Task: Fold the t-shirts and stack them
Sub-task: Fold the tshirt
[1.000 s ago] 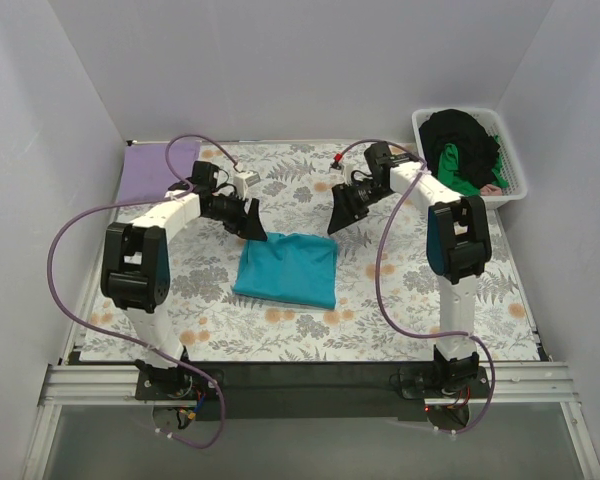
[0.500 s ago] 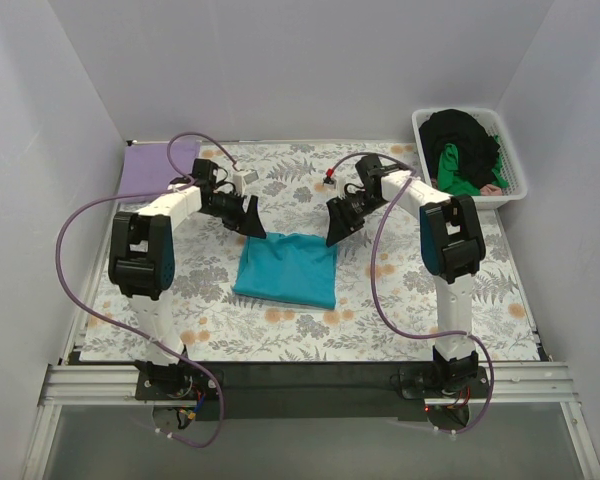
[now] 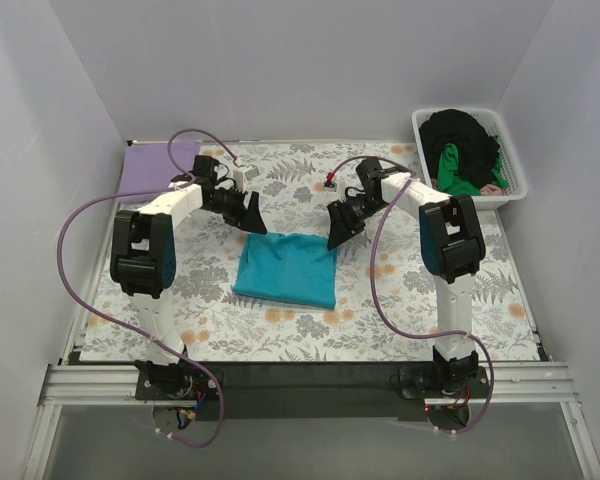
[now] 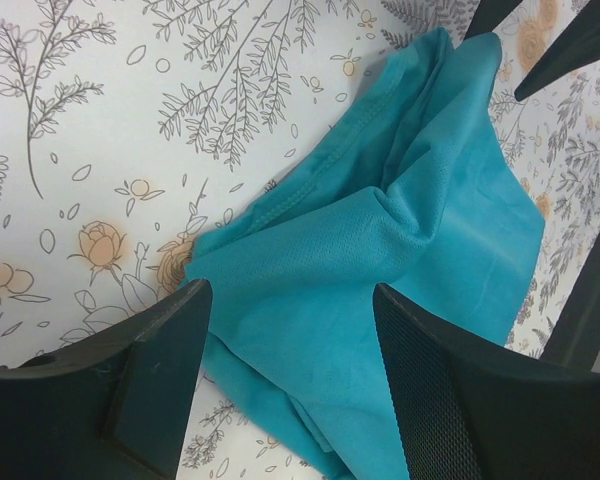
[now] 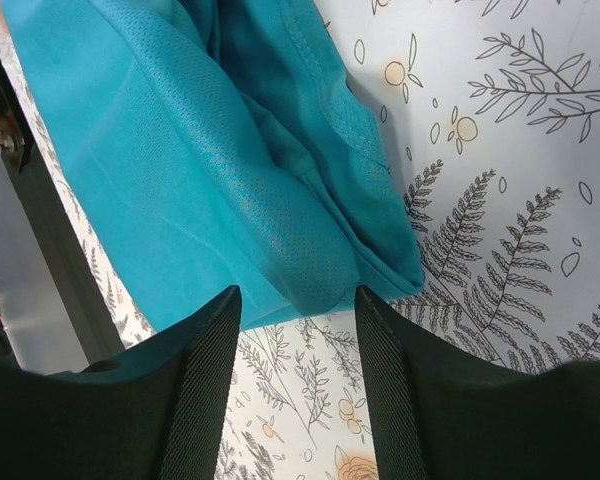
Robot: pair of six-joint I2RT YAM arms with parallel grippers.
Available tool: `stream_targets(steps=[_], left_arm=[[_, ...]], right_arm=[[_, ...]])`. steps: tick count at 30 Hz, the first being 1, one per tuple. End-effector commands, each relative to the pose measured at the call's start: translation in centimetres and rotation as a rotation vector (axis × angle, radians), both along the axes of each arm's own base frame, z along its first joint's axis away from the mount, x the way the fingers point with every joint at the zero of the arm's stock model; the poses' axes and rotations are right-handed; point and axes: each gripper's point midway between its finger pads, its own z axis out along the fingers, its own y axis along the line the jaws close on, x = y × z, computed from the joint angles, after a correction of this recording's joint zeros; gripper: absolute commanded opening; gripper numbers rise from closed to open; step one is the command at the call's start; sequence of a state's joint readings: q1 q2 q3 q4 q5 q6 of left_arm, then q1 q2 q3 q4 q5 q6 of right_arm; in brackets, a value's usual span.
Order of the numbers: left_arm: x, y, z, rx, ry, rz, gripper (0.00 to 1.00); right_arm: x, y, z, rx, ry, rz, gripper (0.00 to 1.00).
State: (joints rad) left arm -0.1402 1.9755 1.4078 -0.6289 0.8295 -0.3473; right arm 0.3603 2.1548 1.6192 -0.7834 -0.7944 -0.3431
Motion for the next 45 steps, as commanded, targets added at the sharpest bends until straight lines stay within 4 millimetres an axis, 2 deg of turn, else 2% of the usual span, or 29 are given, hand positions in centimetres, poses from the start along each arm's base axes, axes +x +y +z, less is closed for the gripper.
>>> stream_targets(steps=[1, 8, 14, 16, 18, 23, 24, 26, 27, 28, 31, 38, 41, 45], left_arm=[[1.1, 0.4, 0.0, 0.019, -0.029, 0.006, 0.65], [0.3, 0.9, -1.3, 0.041, 0.014, 0.000, 0.65], [0.6, 0.6, -1.5, 0.022, 0.022, -0.001, 0.65], [0.8, 0.5, -1.4, 0.018, 0.019, -0.003, 0.63], [0.9, 0.3, -1.0, 0.006, 0.011, -0.006, 0.57], [1.1, 0.1, 0.7, -0.013, -0.016, -0.009, 0.47], [1.1, 0.1, 0.8, -0.014, -0.018, -0.011, 0.40], [0.9, 0.1, 1.0, -0.013, -0.018, -0.016, 0.33], [0.8, 0.1, 1.1, -0.012, -0.018, -0.016, 0.26], [0.8, 0.2, 1.0, -0.005, -0.020, -0.016, 0.22], [0.6, 0.4, 1.2, 0.007, -0.026, -0.015, 0.00], [0.4, 2.1, 1.7, 0.087, -0.075, 0.014, 0.00], [0.4, 3.0, 1.4, 0.134, -0.096, 0.029, 0.00], [0.8, 3.2, 0.5, 0.152, -0.091, 0.044, 0.00]], right_arm=[[0.3, 0.3, -0.2, 0.009, -0.006, 0.010, 0.58], [0.3, 0.5, 0.0, 0.023, 0.000, 0.012, 0.56], [0.3, 0.7, 0.4, 0.037, 0.000, 0.012, 0.42], [0.3, 0.8, 0.4, 0.040, 0.001, 0.013, 0.33], [0.4, 0.7, 0.5, 0.042, -0.001, 0.012, 0.26], [0.5, 0.8, 0.7, 0.042, -0.005, 0.012, 0.20], [0.6, 0.8, 0.7, 0.043, -0.008, 0.011, 0.16], [0.7, 0.9, 0.9, 0.044, -0.013, 0.011, 0.11], [0.7, 0.9, 0.9, 0.041, -0.011, 0.010, 0.05], [0.7, 0.9, 1.0, 0.041, -0.013, 0.009, 0.03], [0.8, 0.9, 1.4, 0.042, -0.026, 0.008, 0.01], [0.7, 0.0, 2.3, 0.011, -0.070, 0.000, 0.01], [0.8, -0.8, 1.7, -0.017, -0.073, -0.010, 0.01], [1.1, -0.7, 1.2, -0.024, -0.063, -0.016, 0.01]])
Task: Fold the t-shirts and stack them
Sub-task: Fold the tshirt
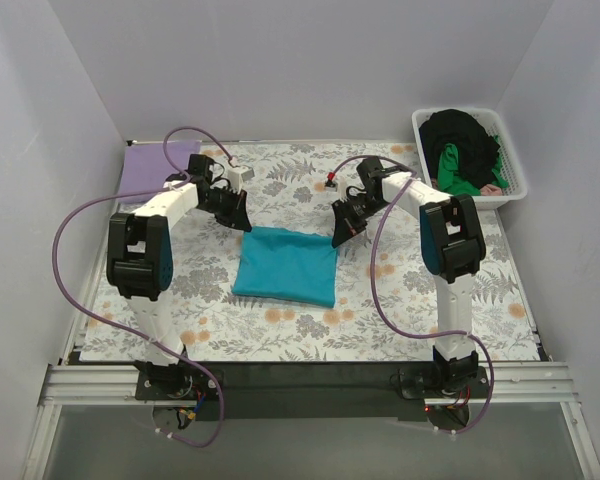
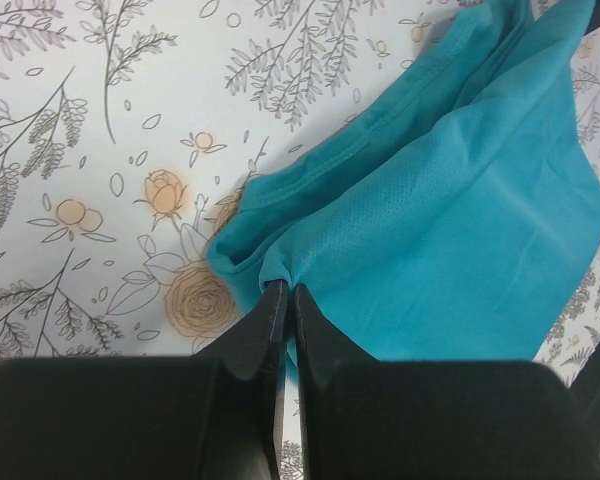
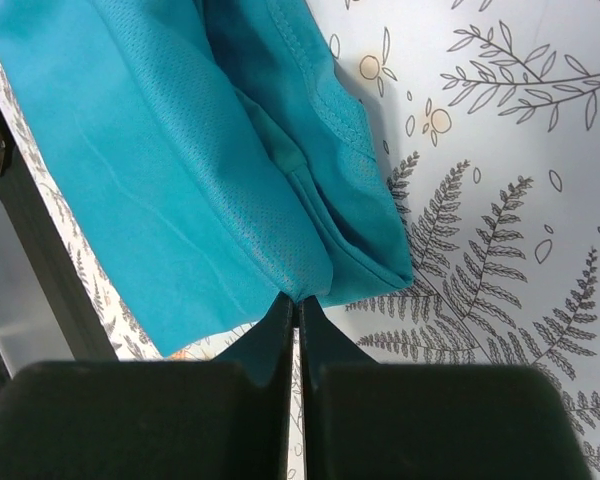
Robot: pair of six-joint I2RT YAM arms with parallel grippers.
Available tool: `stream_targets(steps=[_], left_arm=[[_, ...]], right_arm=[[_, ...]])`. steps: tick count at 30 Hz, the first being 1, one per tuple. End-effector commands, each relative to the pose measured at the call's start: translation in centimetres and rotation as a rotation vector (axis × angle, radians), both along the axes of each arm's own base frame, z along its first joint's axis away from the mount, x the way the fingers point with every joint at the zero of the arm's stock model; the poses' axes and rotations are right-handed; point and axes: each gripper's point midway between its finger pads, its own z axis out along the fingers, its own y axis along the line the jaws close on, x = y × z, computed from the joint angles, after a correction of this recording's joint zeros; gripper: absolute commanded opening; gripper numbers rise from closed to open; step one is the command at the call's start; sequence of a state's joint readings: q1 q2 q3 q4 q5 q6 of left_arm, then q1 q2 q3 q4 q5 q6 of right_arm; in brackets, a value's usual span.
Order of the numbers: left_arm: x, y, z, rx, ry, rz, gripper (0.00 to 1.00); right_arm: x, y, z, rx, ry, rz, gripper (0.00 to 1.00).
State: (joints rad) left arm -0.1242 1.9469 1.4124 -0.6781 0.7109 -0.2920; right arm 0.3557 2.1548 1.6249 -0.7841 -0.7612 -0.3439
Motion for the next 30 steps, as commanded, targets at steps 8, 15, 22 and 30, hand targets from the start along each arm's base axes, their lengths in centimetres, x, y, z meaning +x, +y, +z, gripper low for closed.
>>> stream_targets(steps=[8, 15, 22, 30], left_arm=[[2.0, 1.3, 0.3, 0.059, -0.082, 0.057, 0.00], [3.4, 1.2, -1.3, 0.057, -0.048, 0.097, 0.00], [6.4, 0.6, 1.2, -0.001, -0.077, 0.172, 0.37], [1.2, -2.8, 11.0, -0.341, -0.016, 0.149, 0.55]], right_arm=[[2.2, -0.9, 1.7, -0.024, -0.088, -0.028, 0.01], [3.8, -0.8, 0.2, -0.050, -0.080, -0.048, 0.01], [7.6, -0.7, 1.7, -0.079, -0.162, -0.105, 0.38], [8.6, -0.2, 13.0, 0.113, -0.262, -0.191, 0.67]])
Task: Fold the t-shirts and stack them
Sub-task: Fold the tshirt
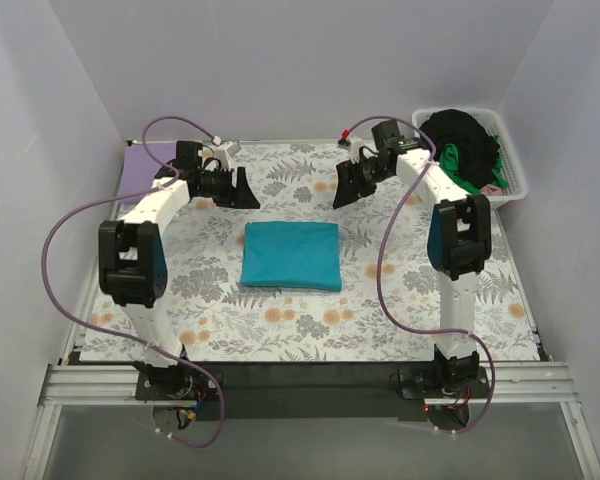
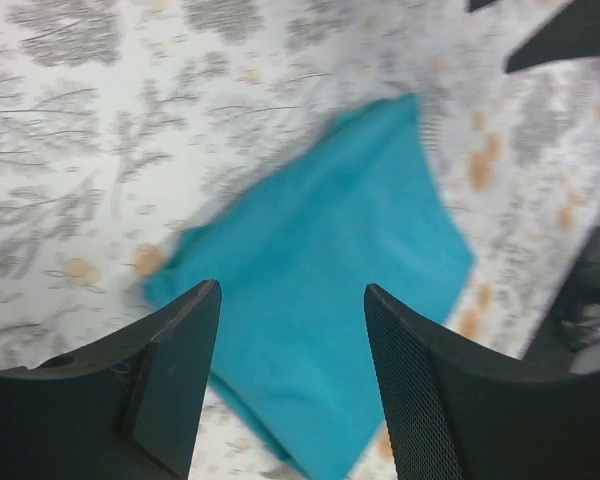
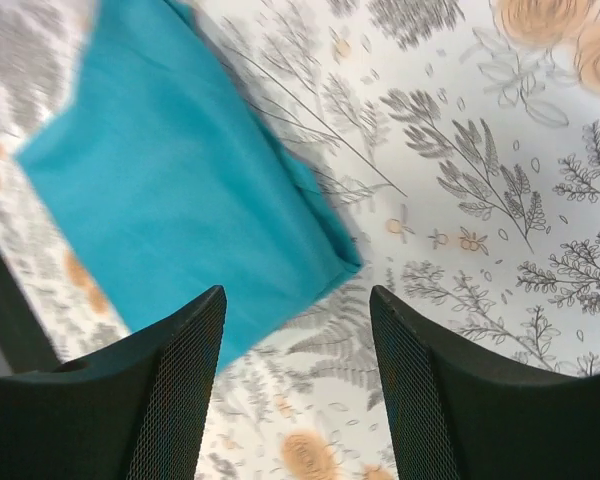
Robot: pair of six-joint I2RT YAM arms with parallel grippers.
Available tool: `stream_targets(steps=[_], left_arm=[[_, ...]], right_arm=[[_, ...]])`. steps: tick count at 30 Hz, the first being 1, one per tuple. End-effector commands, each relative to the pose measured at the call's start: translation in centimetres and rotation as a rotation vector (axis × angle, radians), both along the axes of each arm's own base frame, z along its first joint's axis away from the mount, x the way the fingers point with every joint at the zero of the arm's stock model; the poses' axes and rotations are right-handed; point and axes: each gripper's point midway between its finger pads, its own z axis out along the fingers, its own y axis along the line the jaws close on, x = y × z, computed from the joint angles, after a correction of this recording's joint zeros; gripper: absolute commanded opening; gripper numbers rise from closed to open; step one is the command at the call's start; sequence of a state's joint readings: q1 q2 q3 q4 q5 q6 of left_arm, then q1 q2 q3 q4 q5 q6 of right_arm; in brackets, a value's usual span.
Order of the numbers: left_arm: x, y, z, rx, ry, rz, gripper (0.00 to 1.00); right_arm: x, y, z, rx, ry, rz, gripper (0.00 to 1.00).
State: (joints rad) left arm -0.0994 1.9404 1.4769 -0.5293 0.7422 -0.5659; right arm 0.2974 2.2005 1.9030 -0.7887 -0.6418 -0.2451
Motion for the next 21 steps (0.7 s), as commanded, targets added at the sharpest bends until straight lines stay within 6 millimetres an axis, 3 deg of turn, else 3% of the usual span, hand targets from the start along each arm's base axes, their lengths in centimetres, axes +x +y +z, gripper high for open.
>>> stream_targets(steps=[1, 2, 4, 5, 9, 15, 21], left_arm=[[-4.0, -2.9, 8.3, -0.269, -0.030, -0.075, 0.59], [-5.5, -3.5, 7.2, -0.313, 0.073, -0.060, 0.59], [-6.5, -4.5, 6.9, -0.377, 0.131, -0.100, 0.60], [-6.8, -4.8, 6.3, -0.389, 0.165, -0.101, 0.60], [-6.4, -5.3, 3.9, -0.439, 0.291, -0.071, 0.60], [-5.2, -5.2, -1.6, -0.403, 0.411, 0.003, 0.60], [-3.6, -4.7, -7.5, -0.341, 0.503, 0.079, 0.59]], right_arm=[[-1.2, 1.9, 9.8, 0.206, -0.081, 0.013, 0.67], [-2.8, 2.9, 8.9, 0.221, -0.031, 0.038, 0.66], [-5.0, 4.8, 9.2, 0.308, 0.047, 0.081, 0.66], [-6.7, 5.8, 8.0, 0.323, 0.108, 0.107, 0.66], [-8.6, 8.1, 5.9, 0.381, 0.240, 0.148, 0.64], [-7.3, 7.9, 0.3, 0.327, 0.316, 0.115, 0.63], [-3.1, 6.1, -4.5, 0.227, 0.285, 0.015, 0.63]])
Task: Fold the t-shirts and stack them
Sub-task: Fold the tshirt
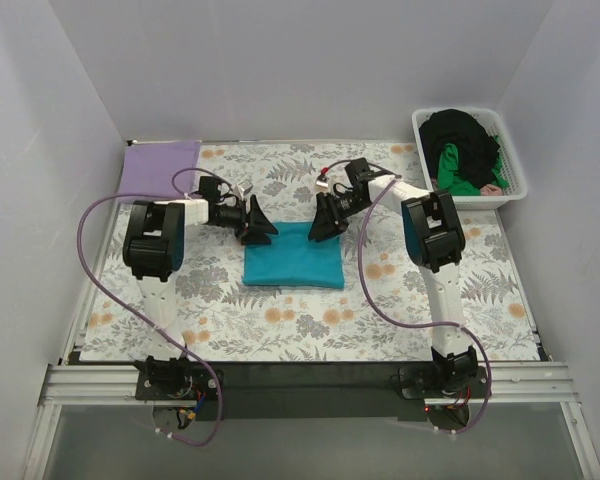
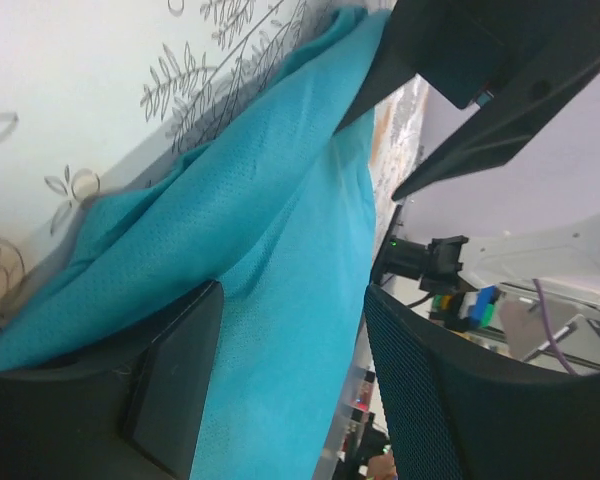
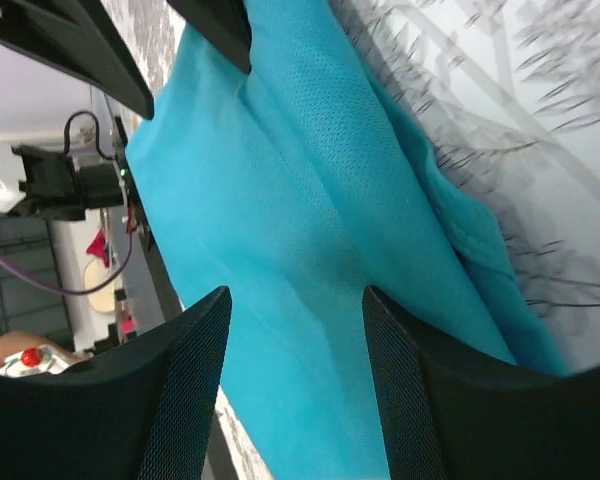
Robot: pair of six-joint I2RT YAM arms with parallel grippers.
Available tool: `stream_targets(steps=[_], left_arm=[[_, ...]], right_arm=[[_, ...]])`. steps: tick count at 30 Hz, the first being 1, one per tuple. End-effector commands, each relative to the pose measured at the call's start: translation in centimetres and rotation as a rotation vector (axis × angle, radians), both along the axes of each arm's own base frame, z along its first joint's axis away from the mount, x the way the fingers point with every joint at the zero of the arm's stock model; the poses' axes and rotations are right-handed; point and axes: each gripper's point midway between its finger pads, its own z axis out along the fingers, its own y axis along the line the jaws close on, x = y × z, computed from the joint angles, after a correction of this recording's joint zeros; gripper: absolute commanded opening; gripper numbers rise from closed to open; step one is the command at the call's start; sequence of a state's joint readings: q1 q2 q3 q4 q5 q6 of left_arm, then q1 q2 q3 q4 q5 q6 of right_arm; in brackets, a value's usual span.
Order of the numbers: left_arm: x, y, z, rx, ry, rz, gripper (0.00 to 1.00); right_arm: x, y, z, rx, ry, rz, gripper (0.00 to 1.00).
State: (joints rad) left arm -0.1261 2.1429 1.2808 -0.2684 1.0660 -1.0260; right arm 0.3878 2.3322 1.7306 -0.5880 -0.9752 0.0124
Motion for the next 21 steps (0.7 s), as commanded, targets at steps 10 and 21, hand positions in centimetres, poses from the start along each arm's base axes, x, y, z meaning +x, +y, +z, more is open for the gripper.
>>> stream_targets(steps=[10, 21], left_arm=[[4.1, 1.8, 7.7, -0.080, -0.163, -0.004, 0.58], [-8.8, -3.4, 12.3, -0.247, -0.092, -0.204, 0.65]], right_arm=[[5.7, -1.8, 11.2, 0.097, -0.338, -0.065, 0.65], [-6.6, 0.1, 12.1, 0.240, -0.144, -0.037, 0.86]])
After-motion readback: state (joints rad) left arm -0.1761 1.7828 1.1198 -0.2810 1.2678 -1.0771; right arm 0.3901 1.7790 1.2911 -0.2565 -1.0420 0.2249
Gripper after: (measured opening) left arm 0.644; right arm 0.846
